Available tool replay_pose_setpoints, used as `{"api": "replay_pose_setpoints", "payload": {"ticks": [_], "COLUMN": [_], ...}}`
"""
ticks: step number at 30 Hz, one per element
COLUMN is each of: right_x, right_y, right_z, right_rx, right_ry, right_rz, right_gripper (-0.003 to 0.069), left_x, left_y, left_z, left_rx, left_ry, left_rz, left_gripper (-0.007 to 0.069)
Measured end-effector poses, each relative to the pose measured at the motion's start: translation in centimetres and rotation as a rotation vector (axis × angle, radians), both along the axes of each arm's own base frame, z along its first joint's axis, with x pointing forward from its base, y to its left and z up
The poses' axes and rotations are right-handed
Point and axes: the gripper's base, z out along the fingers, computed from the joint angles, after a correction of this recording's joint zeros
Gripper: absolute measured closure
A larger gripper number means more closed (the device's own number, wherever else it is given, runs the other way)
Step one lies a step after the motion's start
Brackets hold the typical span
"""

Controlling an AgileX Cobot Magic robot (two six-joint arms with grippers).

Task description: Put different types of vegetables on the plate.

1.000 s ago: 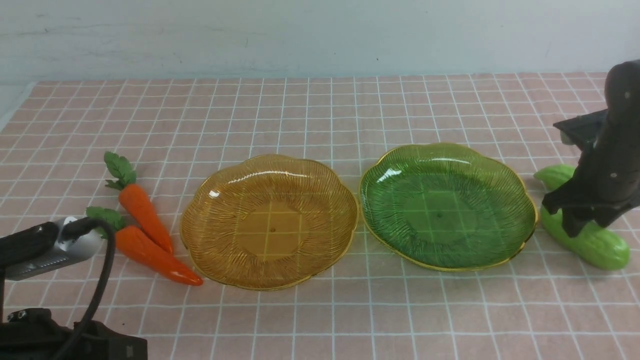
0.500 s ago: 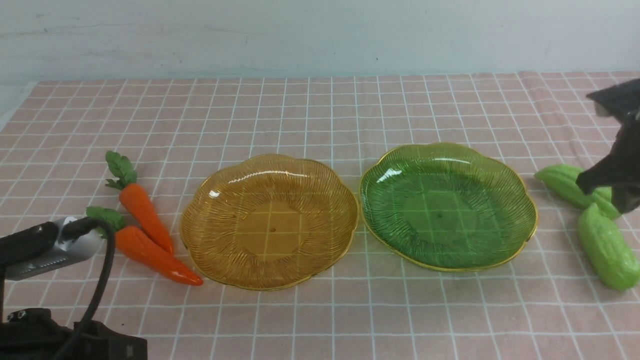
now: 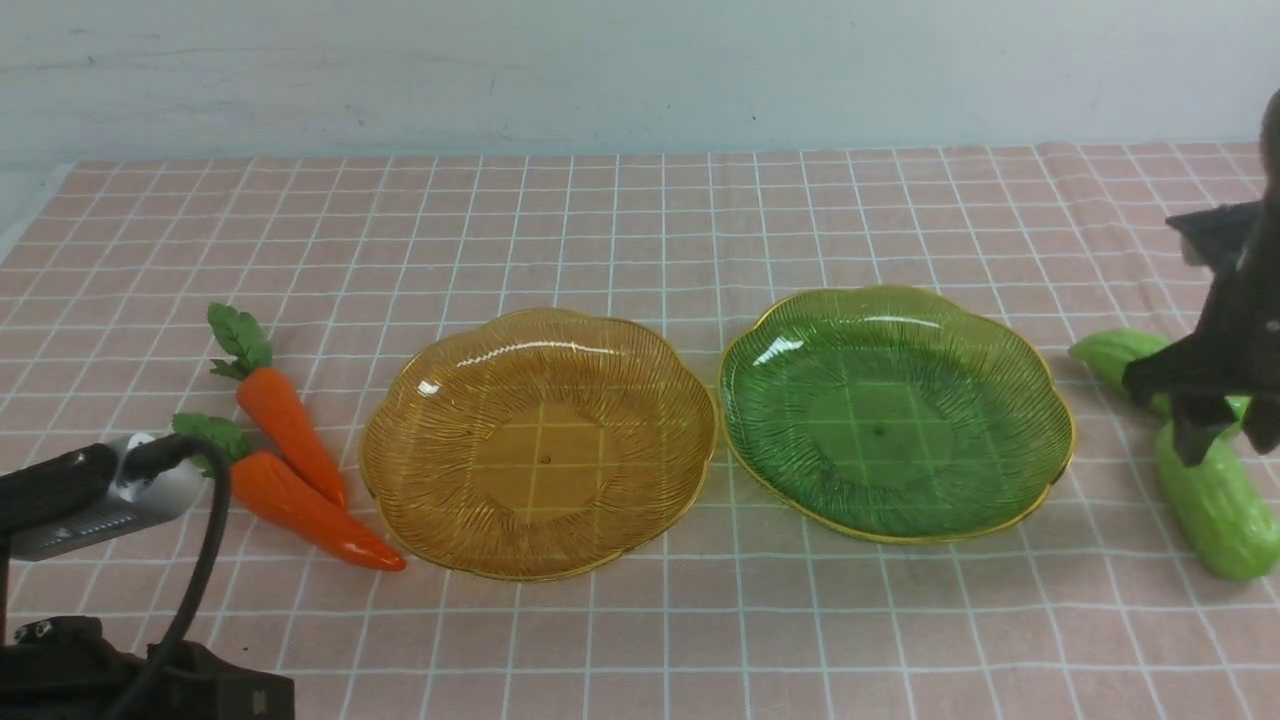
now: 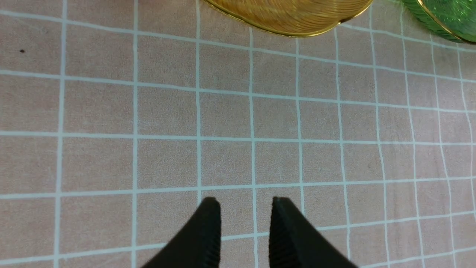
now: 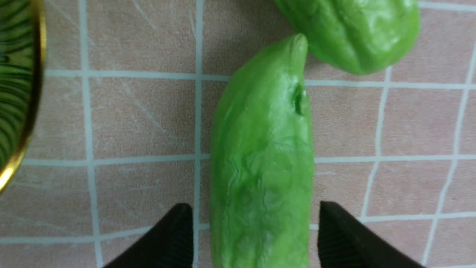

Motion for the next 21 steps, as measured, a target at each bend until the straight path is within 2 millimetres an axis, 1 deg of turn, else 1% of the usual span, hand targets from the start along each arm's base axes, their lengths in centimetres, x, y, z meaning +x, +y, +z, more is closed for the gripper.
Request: {"api": "replay_pose_setpoints", "payload": {"ticks": [1,2,3,5,7,9,10,11,13,14,15,17,19,20,21], "right_x": [0.0,0.3,0.4,0.6,0.8,0.9,0.9,0.9,0.9,0.9,0.9,0.9,0.7,0.7,0.6], "right_y": [0.0,0.0,0.0,0.0,0.0,0.0,0.0,0.0,-0.1,-0.1,-0.1,0.1,0.6,0.9,1.4], "right_z": [-0.2,-1.2,-2.1,-3.5,-4.9,-5.6,-5.7,-5.7,-5.4,-5.3,-4.7,-2.6,0.0,0.6,2.1], "right_rx": [0.0,-0.002,-0.003,-0.003,-0.004,-0.006,-0.006,-0.007,-0.009,-0.009,-0.009,0.008,0.065,0.105,0.16], "right_ry": [0.004,0.028,0.05,0.084,0.116,0.133,0.134,0.135,0.126,0.122,0.105,0.046,-0.025,-0.043,-0.082], "right_rz": [-0.002,-0.013,-0.018,-0.024,-0.025,-0.023,-0.023,-0.022,-0.021,-0.02,-0.02,-0.028,-0.051,-0.064,-0.072], "right_gripper": [0.029,0.0226,0.0187,0.0134,0.0105,0.0111,0.0119,0.0167,0.0267,0.0274,0.0267,0.0265,0.0265,0.0265,0.0265], "left_x": [0.0,0.0,0.0,0.0,0.0,0.0,0.0,0.0,0.0,0.0,0.0,0.0,0.0,0.0,0.0], "left_y": [0.0,0.0,0.0,0.0,0.0,0.0,0.0,0.0,0.0,0.0,0.0,0.0,0.0,0.0,0.0], "left_z": [0.0,0.0,0.0,0.0,0.0,0.0,0.0,0.0,0.0,0.0,0.0,0.0,0.0,0.0,0.0], "left_rx": [0.0,0.0,0.0,0.0,0.0,0.0,0.0,0.0,0.0,0.0,0.0,0.0,0.0,0.0,0.0], "left_ry": [0.0,0.0,0.0,0.0,0.0,0.0,0.0,0.0,0.0,0.0,0.0,0.0,0.0,0.0,0.0], "left_rz": [0.0,0.0,0.0,0.0,0.0,0.0,0.0,0.0,0.0,0.0,0.0,0.0,0.0,0.0,0.0], "left_gripper": [0.0445,0.0445,0.0445,0.0445,0.0445,0.0445,0.0445,0.0445,0.0445,0.0445,0.0445,0.0445,0.0445,0.0445,0.0445]}}
